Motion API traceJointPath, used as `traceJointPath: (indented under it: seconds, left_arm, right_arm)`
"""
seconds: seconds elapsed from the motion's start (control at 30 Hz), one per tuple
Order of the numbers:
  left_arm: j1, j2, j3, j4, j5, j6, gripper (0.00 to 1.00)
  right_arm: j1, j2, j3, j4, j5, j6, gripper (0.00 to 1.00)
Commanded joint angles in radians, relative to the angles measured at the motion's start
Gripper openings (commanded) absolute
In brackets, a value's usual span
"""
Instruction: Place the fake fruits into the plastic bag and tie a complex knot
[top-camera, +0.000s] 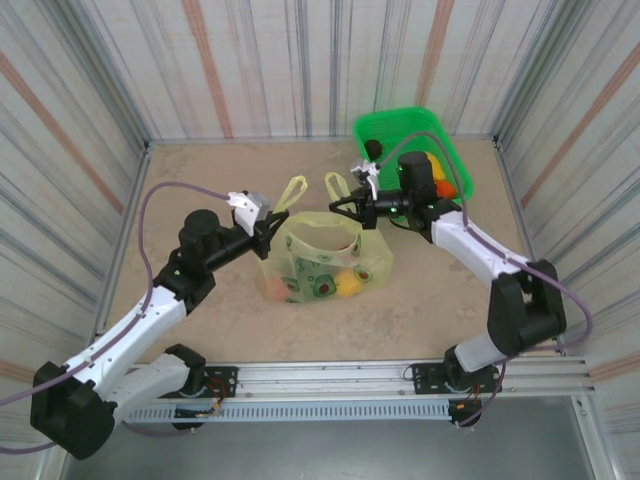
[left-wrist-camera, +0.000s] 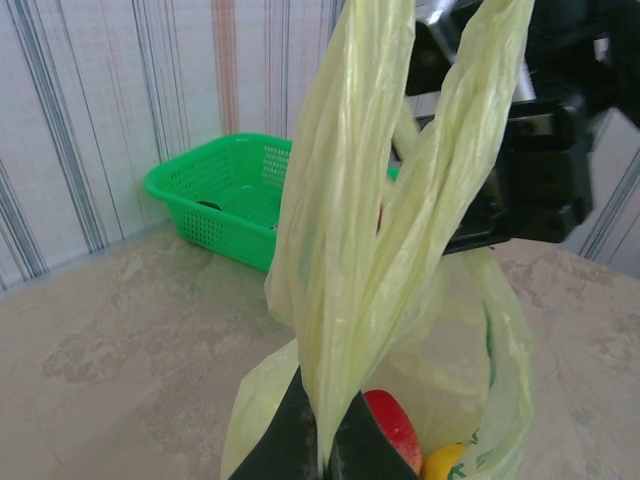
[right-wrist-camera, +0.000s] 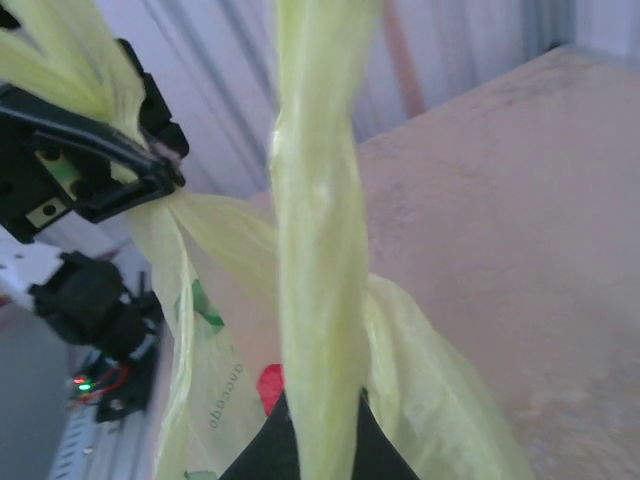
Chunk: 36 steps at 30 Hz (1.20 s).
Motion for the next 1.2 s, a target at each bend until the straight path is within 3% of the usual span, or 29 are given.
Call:
traceJointPath:
  seconds: [0.0, 0.13, 0.23, 0.33, 0.77, 0.97, 1.17]
  left_arm:
    - [0.006, 0.031, 0.089, -0.083, 0.038, -0.022, 0.00]
    - [0.005, 0.121, 0.218, -0.231, 0.125, -0.053, 0.00]
    - [0.003, 0.168, 0.270, -0.287, 0.209, -0.050, 0.00]
    - [0.001, 0.186, 0.286, -0.306, 0.253, -0.050, 0.00]
    - [-0.018, 0.206, 0.291, -0.296, 0.309, -0.020, 0.02]
    - [-0.018, 0.223, 0.294, -0.278, 0.351, -0.032, 0.10]
    - [-0.019, 0.224, 0.285, -0.273, 0.325, -0.037, 0.19]
  right_arm:
    - [0.017, -0.120, -0.072, 0.095, 0.264, -0.067, 0.00]
    - [0.153, -0.248, -0.098, -0.052, 0.455, -0.369, 0.00]
    - [0.215, -0.272, -0.101, -0.085, 0.598, -0.460, 0.00]
    - [0.260, -0.291, -0.123, -0.069, 0.662, -0.536, 0.00]
    - [0.290, -0.204, -0.068, -0.091, 0.591, -0.523, 0.00]
    - [0.309, -0.157, -0.040, -0.084, 0.583, -0.505, 0.00]
    - [0.322, -0.133, -0.024, -0.078, 0.558, -0.498, 0.00]
